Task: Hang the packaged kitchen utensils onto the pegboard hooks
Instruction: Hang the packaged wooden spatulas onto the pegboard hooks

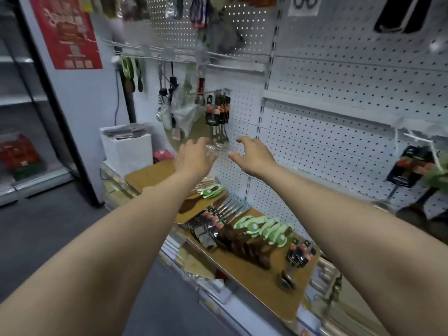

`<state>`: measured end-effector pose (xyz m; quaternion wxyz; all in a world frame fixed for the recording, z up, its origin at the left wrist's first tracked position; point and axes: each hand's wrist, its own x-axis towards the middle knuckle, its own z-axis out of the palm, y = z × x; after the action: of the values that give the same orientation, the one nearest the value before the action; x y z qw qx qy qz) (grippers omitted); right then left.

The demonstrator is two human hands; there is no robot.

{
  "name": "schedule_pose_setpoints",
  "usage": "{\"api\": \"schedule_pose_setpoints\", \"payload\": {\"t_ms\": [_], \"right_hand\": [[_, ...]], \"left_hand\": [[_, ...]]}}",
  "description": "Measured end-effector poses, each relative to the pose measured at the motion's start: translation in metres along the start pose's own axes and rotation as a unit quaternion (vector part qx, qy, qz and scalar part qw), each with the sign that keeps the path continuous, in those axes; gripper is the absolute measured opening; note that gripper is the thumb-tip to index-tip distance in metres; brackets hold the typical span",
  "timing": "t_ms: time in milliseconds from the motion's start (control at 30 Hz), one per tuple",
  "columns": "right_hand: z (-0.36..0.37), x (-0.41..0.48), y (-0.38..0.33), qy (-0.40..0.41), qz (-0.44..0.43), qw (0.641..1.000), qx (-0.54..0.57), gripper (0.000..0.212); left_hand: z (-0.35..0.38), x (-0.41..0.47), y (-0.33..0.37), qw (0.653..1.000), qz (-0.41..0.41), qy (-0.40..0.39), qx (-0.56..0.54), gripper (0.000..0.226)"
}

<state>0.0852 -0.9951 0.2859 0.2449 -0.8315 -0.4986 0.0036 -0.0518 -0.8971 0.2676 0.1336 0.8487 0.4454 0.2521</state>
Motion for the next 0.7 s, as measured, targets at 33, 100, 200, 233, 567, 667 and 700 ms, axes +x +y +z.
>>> {"api": "schedule_pose_setpoints", "payload": {"t_ms": [33, 100, 200, 233, 567, 667, 700], "right_hand": [[0.010, 0.018, -0.008, -0.006, 0.000, 1.000, 0.007, 0.062], [0.028, 0.055, -0.023, -0.022, -0.002, 1.000, 0.011, 0.062], [0.053, 0.107, -0.042, -0.042, -0.006, 0.999, 0.013, 0.062], [0.063, 0.124, -0.049, -0.047, -0.007, 0.999, 0.014, 0.063], [0.192, 0.242, -0.089, -0.078, 0.023, 0.997, 0.002, 0.066], [0.235, 0.280, -0.098, -0.075, 0.062, 0.995, 0.007, 0.066], [0.250, 0.290, -0.102, -0.077, 0.080, 0.994, 0.012, 0.065]], "left_hand": [[-0.002, 0.016, -0.011, 1.000, -0.003, -0.003, 0.006, 0.056], [-0.007, 0.047, -0.031, 1.000, -0.010, -0.013, 0.015, 0.056], [-0.011, 0.089, -0.060, 1.000, -0.025, -0.013, 0.010, 0.055], [-0.010, 0.102, -0.072, 1.000, -0.029, -0.010, 0.007, 0.053], [0.044, 0.216, -0.215, 0.998, -0.041, -0.046, -0.031, 0.051], [0.069, 0.265, -0.266, 0.996, -0.032, -0.073, -0.035, 0.049], [0.079, 0.281, -0.282, 0.995, -0.024, -0.089, -0.031, 0.051]]}}
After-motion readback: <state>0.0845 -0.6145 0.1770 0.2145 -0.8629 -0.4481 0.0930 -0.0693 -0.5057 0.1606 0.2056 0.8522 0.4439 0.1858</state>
